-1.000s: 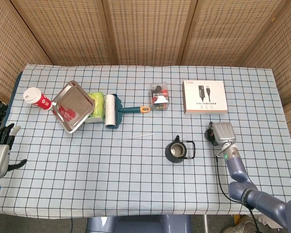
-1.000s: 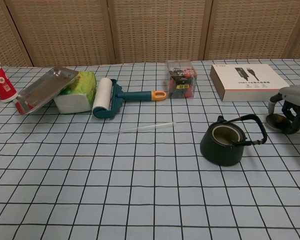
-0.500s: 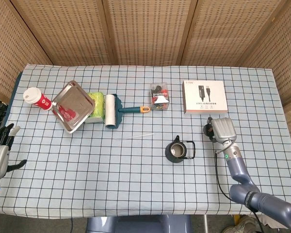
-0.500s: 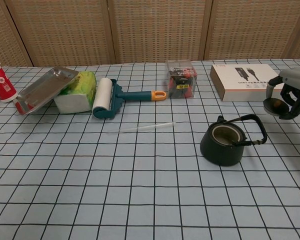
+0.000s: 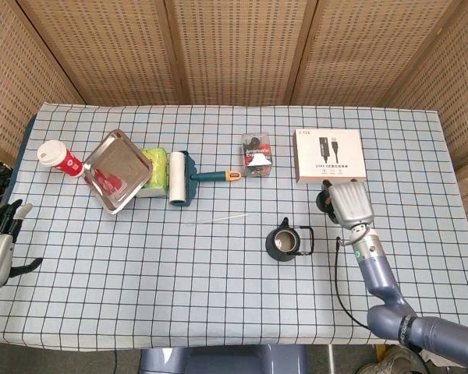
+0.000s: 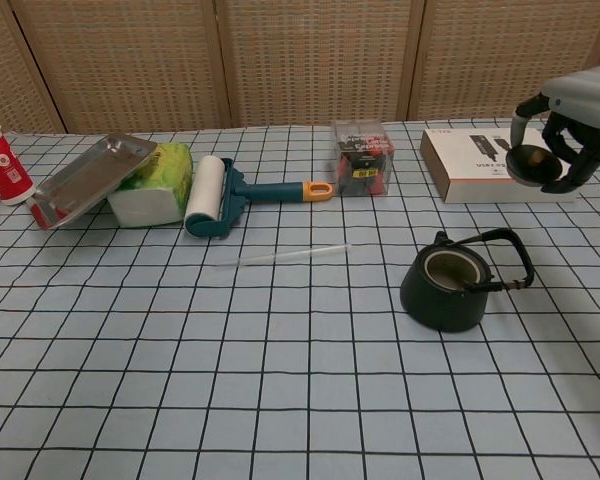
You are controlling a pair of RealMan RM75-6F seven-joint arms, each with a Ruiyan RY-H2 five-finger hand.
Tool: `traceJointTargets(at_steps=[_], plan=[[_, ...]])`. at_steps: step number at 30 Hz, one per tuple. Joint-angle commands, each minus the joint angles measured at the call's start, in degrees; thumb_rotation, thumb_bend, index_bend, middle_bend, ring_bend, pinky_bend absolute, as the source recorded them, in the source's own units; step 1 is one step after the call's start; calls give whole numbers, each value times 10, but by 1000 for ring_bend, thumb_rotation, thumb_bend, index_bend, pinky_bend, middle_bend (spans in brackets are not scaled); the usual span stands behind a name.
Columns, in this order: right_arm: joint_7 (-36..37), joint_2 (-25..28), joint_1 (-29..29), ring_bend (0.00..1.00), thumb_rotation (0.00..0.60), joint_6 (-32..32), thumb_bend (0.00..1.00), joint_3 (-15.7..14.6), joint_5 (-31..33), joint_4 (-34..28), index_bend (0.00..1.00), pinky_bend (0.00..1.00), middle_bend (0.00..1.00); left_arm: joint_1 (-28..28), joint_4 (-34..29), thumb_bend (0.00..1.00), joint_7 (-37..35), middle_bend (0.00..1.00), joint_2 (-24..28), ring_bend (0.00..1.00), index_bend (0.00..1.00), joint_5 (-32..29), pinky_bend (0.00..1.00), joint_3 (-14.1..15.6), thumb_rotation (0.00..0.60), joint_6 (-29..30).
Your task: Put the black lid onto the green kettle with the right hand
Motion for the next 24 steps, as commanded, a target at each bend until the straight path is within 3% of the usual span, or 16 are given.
traceJointTargets(at_steps=[1, 12, 24], plan=[[-46, 11, 13, 815, 600, 22, 461, 5, 9, -45, 565, 542, 819, 0, -1, 19, -4, 0, 2, 0, 0, 2, 0, 0, 600, 0], [-120, -17, 51, 815, 600, 34, 461, 5, 34, -94, 569, 542, 819, -3, -3, 20, -14, 0, 6, 0, 0, 7, 0, 5, 600, -9], [-180, -67, 72, 815, 600, 51, 461, -22, 81, -104, 577, 542, 819, -4, 0, 19, -34, 0, 10, 0, 0, 14, 0, 8, 600, -12]])
